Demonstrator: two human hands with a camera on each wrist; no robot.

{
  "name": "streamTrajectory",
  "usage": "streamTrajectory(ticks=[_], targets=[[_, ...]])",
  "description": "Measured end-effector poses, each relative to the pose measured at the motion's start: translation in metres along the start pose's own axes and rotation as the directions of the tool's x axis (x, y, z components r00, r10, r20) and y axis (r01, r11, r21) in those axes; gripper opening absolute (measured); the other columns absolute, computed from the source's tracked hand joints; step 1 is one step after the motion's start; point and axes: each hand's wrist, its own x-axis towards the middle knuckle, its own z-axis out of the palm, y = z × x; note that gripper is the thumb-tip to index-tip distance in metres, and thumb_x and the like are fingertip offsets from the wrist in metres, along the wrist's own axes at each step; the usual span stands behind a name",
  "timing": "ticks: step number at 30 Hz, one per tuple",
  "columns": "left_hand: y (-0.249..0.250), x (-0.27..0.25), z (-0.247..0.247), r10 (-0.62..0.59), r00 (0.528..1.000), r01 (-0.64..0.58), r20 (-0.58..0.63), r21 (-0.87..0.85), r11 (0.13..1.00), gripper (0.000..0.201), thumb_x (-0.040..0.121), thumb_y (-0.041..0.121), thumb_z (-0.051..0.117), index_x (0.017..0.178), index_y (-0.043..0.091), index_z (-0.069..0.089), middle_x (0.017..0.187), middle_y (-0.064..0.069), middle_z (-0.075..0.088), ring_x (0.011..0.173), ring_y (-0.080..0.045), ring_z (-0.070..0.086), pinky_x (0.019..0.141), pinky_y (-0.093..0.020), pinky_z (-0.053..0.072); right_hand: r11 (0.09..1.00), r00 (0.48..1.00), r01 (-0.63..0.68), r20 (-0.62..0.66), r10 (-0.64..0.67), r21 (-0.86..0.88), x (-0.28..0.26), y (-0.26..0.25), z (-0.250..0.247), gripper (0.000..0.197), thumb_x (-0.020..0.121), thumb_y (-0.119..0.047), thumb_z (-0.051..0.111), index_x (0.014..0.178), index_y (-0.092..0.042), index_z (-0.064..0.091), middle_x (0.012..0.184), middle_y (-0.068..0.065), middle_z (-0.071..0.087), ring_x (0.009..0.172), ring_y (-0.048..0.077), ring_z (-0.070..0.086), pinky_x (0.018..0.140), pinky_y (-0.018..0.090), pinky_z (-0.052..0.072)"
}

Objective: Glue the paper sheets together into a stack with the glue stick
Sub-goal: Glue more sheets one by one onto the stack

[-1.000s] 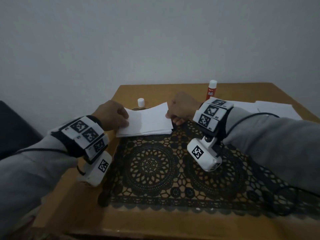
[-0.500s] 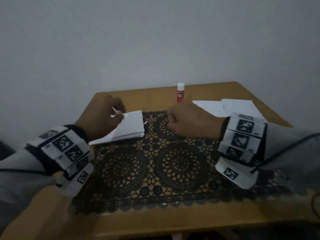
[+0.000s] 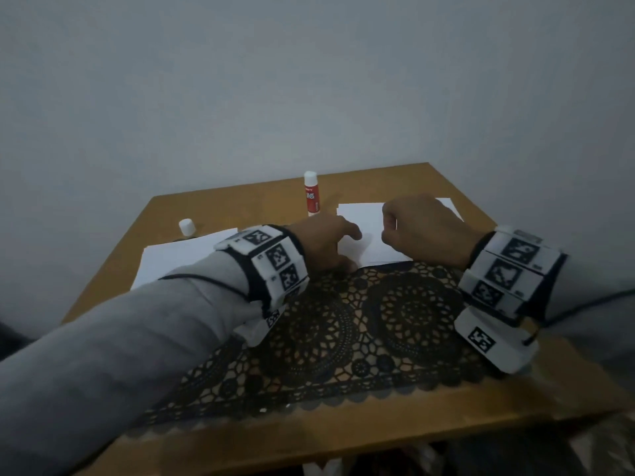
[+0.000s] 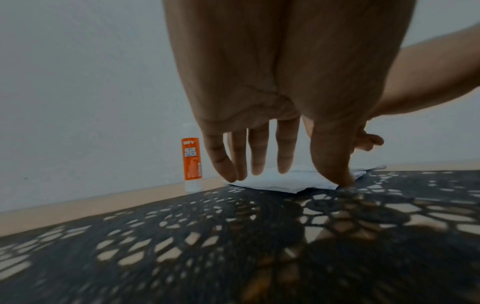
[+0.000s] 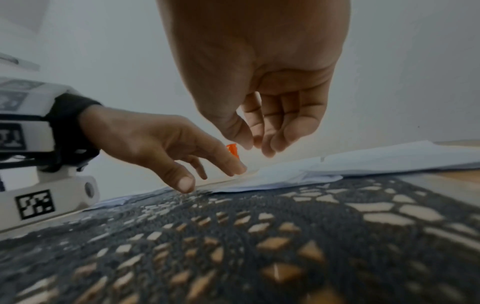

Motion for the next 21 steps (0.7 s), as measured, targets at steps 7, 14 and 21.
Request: streamTrajectory(ticks=[7, 14, 21], targets=[[-0.0001, 0.0139, -0.0068, 0.053, 0.998, -0.054, 0.017, 0.049, 0.997, 0.047, 0.084, 0.032, 0.070, 0.128, 0.022, 0.059, 0.132, 0.004, 0.057, 0.114, -0.013, 0.051, 0.091, -0.021, 0.033, 0.997, 0.999, -0.036, -0.012, 0.037, 0.064, 0.0042, 0.0027, 0.0029, 0.017, 0.083, -0.015, 0.061, 0.085, 0.001, 0.064, 0.090, 0.013, 0.067, 0.084, 0.030, 0.062, 0.078, 0.047, 0.055], [-0.0014, 0.0111, -0.0042, 0.119, 0.986, -0.118, -0.114, 0.013, 0.993, 0.026, 0.093, 0.020, 0.057, 0.115, 0.014, 0.069, 0.119, 0.001, 0.067, 0.103, -0.009, 0.059, 0.082, -0.013, 0.033, 0.996, 0.990, -0.040, -0.132, 0.051, 0.084, 0.0038, -0.0032, 0.0063, 0.013, 0.085, -0.018, 0.058, 0.085, -0.005, 0.061, 0.087, 0.008, 0.065, 0.081, 0.027, 0.060, 0.074, 0.045, 0.055], [0.0029, 0.0131, -0.0030, 0.048, 0.986, -0.053, -0.157, -0.030, 0.998, 0.025, 0.090, 0.014, 0.053, 0.102, 0.009, 0.074, 0.100, -0.003, 0.073, 0.078, -0.006, 0.050, 0.075, -0.019, 0.038, 0.995, 0.980, -0.029, -0.195, 0.048, 0.099, 0.0043, -0.0012, 0.0062, 0.014, 0.089, -0.020, 0.056, 0.087, -0.007, 0.059, 0.087, 0.008, 0.064, 0.082, 0.027, 0.058, 0.073, 0.044, 0.053]])
